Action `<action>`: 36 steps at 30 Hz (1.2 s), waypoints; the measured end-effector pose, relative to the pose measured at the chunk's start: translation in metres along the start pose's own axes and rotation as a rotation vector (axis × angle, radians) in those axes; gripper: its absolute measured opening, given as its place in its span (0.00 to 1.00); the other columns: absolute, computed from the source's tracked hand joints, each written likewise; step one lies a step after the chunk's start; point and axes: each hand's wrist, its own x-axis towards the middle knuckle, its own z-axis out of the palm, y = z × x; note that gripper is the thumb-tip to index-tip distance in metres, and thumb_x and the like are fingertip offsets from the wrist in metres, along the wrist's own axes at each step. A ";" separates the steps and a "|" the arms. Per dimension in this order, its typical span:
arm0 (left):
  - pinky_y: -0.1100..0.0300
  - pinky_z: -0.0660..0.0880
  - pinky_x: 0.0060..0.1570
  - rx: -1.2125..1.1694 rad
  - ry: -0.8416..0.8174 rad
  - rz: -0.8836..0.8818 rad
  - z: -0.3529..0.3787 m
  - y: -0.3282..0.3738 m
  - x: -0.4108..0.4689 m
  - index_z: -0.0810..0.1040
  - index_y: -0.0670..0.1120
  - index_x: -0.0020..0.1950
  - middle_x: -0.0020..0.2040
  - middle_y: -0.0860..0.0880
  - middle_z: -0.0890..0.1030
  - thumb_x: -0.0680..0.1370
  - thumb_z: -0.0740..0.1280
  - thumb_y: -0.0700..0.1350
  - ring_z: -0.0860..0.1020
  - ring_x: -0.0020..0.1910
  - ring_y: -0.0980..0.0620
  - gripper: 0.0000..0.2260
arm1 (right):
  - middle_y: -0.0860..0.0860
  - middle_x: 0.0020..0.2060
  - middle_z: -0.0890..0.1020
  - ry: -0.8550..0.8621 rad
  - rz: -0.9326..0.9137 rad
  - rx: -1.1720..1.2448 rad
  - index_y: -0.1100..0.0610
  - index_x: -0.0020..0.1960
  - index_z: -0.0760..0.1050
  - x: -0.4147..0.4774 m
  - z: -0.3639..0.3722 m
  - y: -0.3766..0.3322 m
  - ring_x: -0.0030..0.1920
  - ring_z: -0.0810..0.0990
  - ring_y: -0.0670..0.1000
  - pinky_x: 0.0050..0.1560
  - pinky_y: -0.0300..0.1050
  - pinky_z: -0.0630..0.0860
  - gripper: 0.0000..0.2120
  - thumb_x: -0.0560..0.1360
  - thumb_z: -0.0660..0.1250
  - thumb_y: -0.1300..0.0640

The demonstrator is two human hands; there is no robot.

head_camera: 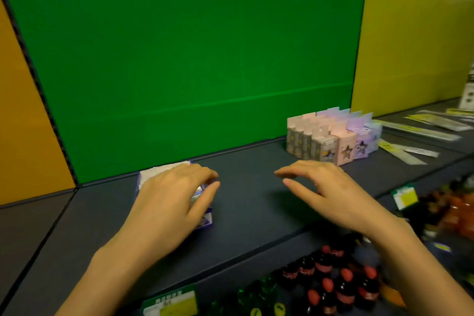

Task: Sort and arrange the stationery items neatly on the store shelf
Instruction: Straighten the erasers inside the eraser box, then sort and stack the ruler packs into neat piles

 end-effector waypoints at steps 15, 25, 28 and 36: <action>0.61 0.72 0.30 -0.142 -0.059 0.024 0.122 0.214 0.026 0.79 0.53 0.40 0.33 0.57 0.80 0.73 0.55 0.55 0.80 0.33 0.53 0.14 | 0.34 0.47 0.78 0.112 0.577 -0.150 0.43 0.53 0.77 -0.244 -0.094 0.179 0.52 0.79 0.40 0.50 0.39 0.75 0.09 0.75 0.63 0.48; 0.69 0.58 0.29 -0.113 -0.021 -0.061 0.174 0.312 0.066 0.80 0.51 0.39 0.31 0.56 0.80 0.72 0.55 0.54 0.79 0.30 0.52 0.15 | 0.37 0.52 0.79 0.057 0.564 -0.154 0.44 0.56 0.76 -0.265 -0.123 0.282 0.51 0.77 0.39 0.38 0.27 0.67 0.10 0.77 0.60 0.49; 0.67 0.58 0.29 -0.126 0.012 -0.107 0.190 0.326 0.087 0.80 0.51 0.39 0.31 0.55 0.79 0.73 0.56 0.54 0.78 0.31 0.50 0.14 | 0.38 0.52 0.80 0.053 0.512 -0.135 0.44 0.57 0.76 -0.250 -0.126 0.312 0.50 0.77 0.40 0.40 0.30 0.69 0.11 0.77 0.60 0.49; 0.60 0.66 0.29 -0.044 0.060 -0.229 0.246 0.344 0.163 0.78 0.49 0.40 0.32 0.53 0.78 0.73 0.59 0.53 0.77 0.33 0.48 0.12 | 0.42 0.52 0.81 0.101 0.330 -0.046 0.47 0.56 0.77 -0.159 -0.138 0.397 0.52 0.78 0.44 0.51 0.40 0.74 0.11 0.76 0.61 0.51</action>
